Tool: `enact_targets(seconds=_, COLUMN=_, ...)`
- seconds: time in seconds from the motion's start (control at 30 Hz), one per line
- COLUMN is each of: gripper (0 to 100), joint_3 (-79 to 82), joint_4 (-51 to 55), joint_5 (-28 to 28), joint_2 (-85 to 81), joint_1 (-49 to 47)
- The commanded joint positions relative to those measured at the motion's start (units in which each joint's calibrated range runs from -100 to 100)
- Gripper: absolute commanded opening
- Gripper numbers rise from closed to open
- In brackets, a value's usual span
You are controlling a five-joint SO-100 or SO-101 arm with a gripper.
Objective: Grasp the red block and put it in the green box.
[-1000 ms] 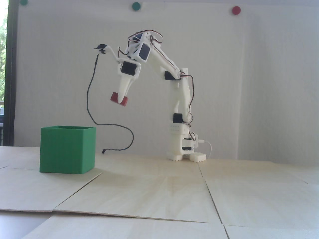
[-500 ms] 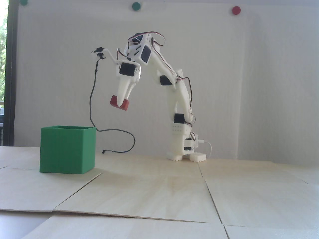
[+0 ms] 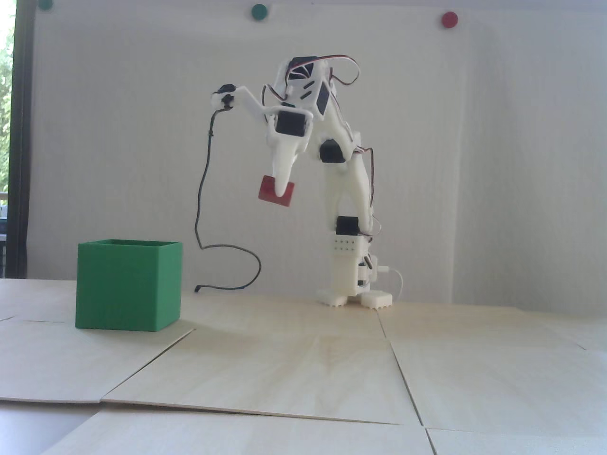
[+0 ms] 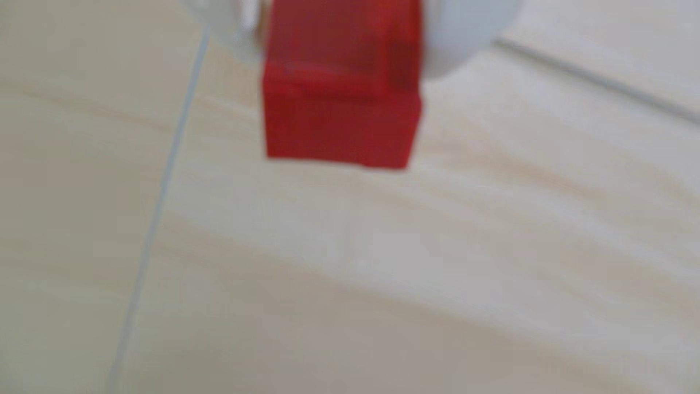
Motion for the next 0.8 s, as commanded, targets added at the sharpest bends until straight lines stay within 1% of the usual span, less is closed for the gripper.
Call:
enact_targets(seconds=0.0, gripper=2, joint_3=-5.3, joint_4=1.0, joint_5=-0.2, joint_2=-3.3, joint_1=9.1)
enact_targets(seconds=0.17, gripper=2, joint_3=-5.3, joint_4=-3.5, joint_5=-0.2, joint_2=-3.4, joint_1=17.5)
enact_targets(seconds=0.3, gripper=2, joint_3=-5.4, joint_4=-12.7, joint_5=-0.2, joint_2=-3.6, joint_1=23.0)
enact_targets(seconds=0.33, gripper=2, joint_3=-5.4, joint_4=-17.5, joint_5=-0.1, joint_2=-3.6, joint_1=24.2)
enact_targets(seconds=0.4, gripper=2, joint_3=-5.4, joint_4=-22.5, joint_5=-0.1, joint_2=-3.3, joint_1=24.7)
enact_targets(seconds=0.53, gripper=2, joint_3=-5.3, joint_4=-27.2, joint_5=-0.1, joint_2=-2.8, joint_1=24.4)
enact_targets(seconds=0.77, gripper=2, joint_3=-4.6, joint_4=-39.0, joint_5=-0.1, joint_2=-2.7, joint_1=22.4)
